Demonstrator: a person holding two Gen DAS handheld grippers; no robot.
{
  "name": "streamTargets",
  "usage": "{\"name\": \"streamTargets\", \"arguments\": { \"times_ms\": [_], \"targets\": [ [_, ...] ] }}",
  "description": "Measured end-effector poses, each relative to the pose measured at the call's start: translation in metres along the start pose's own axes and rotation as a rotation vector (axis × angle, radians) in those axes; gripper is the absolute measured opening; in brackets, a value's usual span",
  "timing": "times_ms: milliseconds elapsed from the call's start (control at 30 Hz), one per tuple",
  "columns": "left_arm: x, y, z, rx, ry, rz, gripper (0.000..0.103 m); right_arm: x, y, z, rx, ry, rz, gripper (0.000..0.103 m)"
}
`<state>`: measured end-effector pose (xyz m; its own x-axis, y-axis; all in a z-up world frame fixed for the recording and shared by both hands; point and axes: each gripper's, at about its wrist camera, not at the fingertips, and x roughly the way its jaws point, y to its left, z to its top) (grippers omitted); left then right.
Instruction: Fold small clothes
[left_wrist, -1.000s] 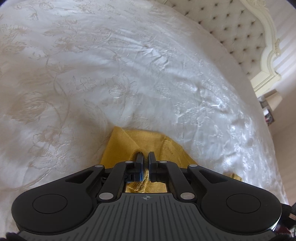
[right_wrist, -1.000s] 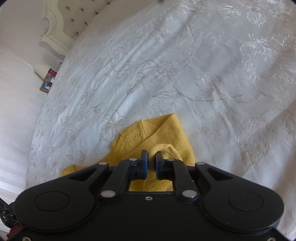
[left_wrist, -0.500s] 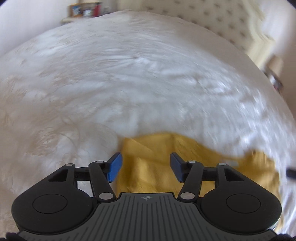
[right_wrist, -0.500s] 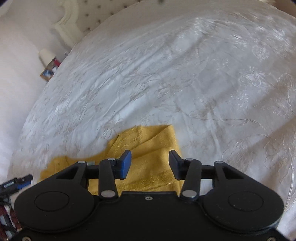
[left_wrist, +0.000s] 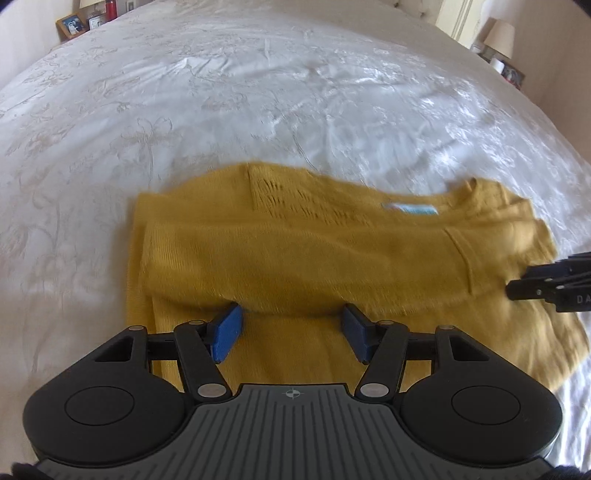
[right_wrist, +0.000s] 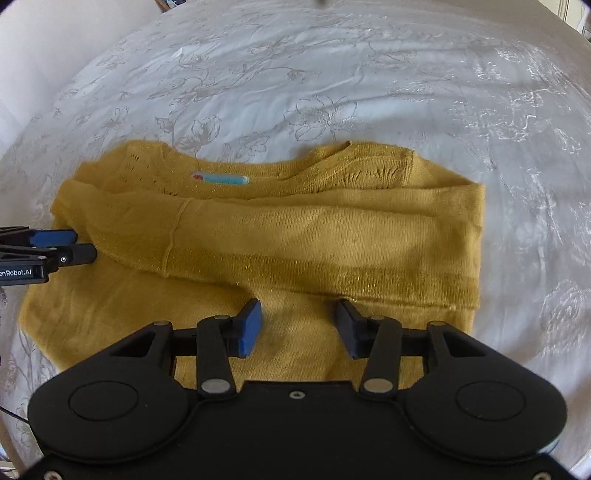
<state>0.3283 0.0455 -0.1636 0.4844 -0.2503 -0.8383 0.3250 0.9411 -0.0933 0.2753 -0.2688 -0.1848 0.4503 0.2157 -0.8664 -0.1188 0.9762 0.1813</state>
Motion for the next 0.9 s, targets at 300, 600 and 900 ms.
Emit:
{"name": "streamTargets", "arguments": {
  "times_ms": [300,600,900],
  "targets": [
    [0.015,0.029,0.075,-0.067,-0.107,0.055,0.058,-0.002,-0.026,0.066,0.081,-0.166,-0.071,0.054],
    [-0.027,0.045,0.039,-0.125,-0.086,0.036,0.059,-0.039,-0.049,0.019,0.250,-0.169,-0.031,0.054],
    [-0.067,0.038,-0.049,-0.116,0.054,0.047,0.059,-0.069,-0.050,-0.058,0.359,-0.088,-0.047,0.055]
  ]
}}
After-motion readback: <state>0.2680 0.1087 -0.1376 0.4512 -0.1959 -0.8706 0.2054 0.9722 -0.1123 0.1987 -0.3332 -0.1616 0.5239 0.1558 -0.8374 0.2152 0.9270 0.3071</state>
